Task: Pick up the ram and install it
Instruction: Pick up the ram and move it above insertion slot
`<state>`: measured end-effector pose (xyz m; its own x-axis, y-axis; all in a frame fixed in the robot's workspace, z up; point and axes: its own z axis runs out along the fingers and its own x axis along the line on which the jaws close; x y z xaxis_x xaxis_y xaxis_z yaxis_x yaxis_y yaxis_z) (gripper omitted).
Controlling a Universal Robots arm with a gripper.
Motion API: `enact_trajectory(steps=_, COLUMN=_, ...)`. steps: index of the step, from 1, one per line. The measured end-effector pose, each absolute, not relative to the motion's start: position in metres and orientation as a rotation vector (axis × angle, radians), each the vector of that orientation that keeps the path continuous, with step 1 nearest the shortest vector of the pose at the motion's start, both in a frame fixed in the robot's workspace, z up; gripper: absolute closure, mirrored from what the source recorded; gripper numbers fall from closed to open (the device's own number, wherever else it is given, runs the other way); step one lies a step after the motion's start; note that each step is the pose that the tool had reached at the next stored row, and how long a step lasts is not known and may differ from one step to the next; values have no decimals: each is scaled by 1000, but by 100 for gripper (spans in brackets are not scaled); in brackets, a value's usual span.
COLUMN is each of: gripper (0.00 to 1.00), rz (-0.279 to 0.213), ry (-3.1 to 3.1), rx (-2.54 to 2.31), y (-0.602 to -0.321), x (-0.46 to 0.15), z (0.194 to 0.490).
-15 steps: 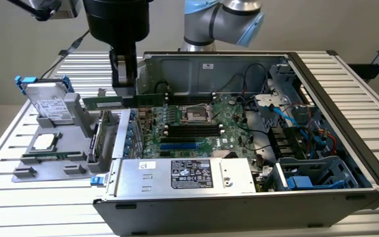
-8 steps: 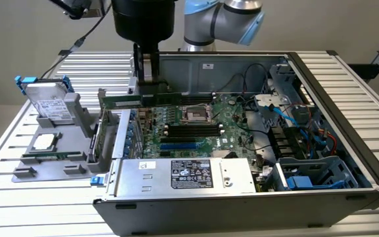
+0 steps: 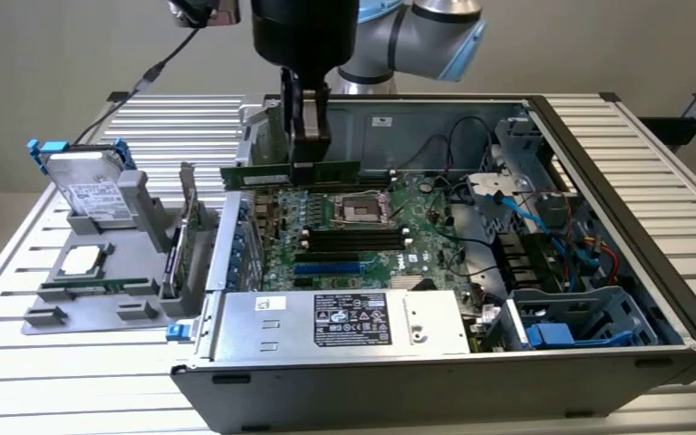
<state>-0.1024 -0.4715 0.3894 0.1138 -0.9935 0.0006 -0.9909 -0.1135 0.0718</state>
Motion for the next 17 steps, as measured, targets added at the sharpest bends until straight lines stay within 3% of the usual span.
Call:
enact_trajectory(steps=8, gripper=86, rz=-73, ry=-2055, rx=2303, y=-440, x=-81, z=375)
enact_trajectory(steps=17, gripper=86, rz=-74, ry=-2059, rx=2301, y=-433, x=-48, z=359)
